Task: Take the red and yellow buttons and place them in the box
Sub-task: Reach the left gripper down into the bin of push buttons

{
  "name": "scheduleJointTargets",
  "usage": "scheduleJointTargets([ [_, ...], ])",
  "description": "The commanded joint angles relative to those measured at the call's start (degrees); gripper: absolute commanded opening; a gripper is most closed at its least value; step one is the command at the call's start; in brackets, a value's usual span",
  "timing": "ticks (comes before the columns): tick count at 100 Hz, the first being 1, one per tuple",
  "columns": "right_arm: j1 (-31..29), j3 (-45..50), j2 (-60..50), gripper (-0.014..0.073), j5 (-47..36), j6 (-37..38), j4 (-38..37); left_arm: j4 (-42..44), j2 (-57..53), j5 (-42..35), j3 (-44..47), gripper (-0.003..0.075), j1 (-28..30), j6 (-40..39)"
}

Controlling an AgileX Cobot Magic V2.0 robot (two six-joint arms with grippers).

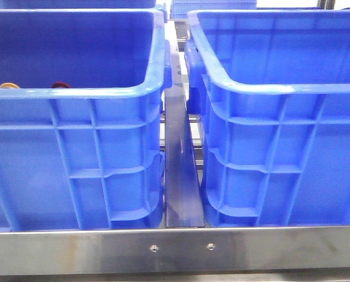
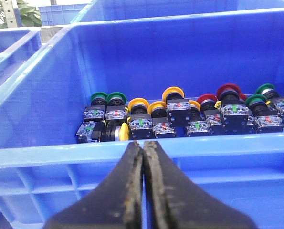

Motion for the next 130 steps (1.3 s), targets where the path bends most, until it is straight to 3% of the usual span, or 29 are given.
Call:
scheduleJointTargets([
  [1, -0.1, -1.1, -1.5, -0.0067, -4.3, -0.1, -0.7, -0.2, -1.9, -5.0, 2.7, -0.0019, 0.0, -0.4],
  [37, -0.1, -1.1, -1.5, -0.0067, -4.3, -0.1, -0.7, -1.1, -1.9, -4.8, 0.5, -0.0019, 0.0, -0.4],
  [61, -0.1, -1.1, -1.5, -0.0067, -4.3, -0.1, -0.7, -2.0, 0.5, 2.3, -10.2, -0.0019, 0.0, -0.4],
  [98, -0.1, -1.1, -1.5, -0.0067, -4.3, -0.1, -0.7, -1.5, 20.5, 13.5, -31.0, -0.0019, 0.0, -0.4],
  [119, -0.1, -1.1, -1.5, -0.0067, -4.3, -0.1, -0.7, -1.5, 35.5, 27.1, -44.9, -0.0019, 0.0, -0.4],
  [130, -0.1, -1.1, -1.5, -0.0067, -4.3, -0.1, -0.7, -1.5, 42.3, 30.4, -50.0, -0.0019, 0.0, -0.4],
])
